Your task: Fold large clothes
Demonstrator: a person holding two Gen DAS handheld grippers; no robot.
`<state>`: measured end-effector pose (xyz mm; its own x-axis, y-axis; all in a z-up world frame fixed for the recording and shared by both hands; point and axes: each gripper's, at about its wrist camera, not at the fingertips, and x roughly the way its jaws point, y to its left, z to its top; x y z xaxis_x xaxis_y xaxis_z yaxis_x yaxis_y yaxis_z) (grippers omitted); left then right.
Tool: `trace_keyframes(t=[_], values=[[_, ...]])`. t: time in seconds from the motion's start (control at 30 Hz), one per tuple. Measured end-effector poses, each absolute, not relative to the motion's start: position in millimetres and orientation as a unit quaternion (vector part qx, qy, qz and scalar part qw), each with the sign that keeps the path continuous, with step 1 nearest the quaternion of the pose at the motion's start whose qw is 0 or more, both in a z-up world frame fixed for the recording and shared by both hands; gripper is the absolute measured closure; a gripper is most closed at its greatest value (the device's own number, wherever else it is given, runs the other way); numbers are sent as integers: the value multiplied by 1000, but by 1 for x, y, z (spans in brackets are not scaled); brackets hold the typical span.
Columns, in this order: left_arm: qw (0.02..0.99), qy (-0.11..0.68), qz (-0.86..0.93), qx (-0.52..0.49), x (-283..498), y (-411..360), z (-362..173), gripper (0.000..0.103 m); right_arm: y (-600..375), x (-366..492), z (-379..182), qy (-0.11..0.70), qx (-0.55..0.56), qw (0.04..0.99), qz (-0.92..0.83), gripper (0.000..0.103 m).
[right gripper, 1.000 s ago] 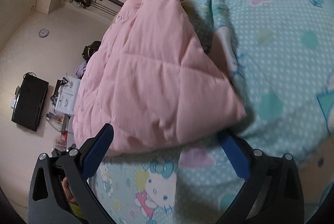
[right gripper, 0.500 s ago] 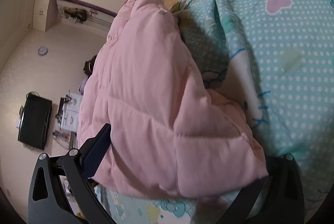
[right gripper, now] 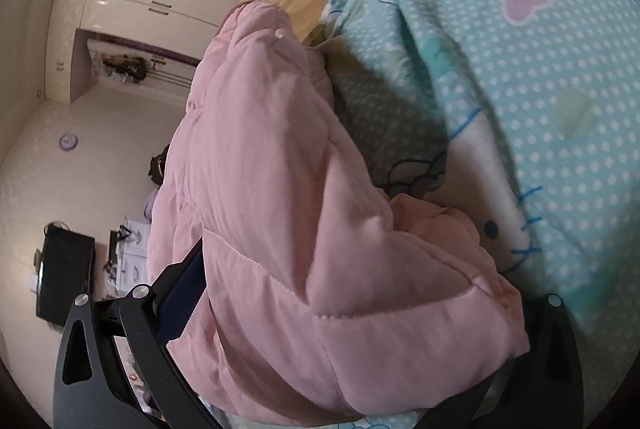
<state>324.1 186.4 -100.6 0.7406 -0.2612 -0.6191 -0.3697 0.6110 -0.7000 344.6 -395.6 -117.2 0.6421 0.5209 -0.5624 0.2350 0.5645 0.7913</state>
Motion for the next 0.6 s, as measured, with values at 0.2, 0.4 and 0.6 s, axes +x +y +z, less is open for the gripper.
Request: trace_keyframes(t=[0.2,0.4,0.6], values=[[845,356,9,-400,330,180,-88,38,-382,339,-109,377,434,812,98,33],[866,350,-2,-357,330,171,-72,52,-365,334,-94,357,384,846,96,49],[888,336,-12,-314,333,162,-54,61,-352,338,-77,341,338,869,121,58]])
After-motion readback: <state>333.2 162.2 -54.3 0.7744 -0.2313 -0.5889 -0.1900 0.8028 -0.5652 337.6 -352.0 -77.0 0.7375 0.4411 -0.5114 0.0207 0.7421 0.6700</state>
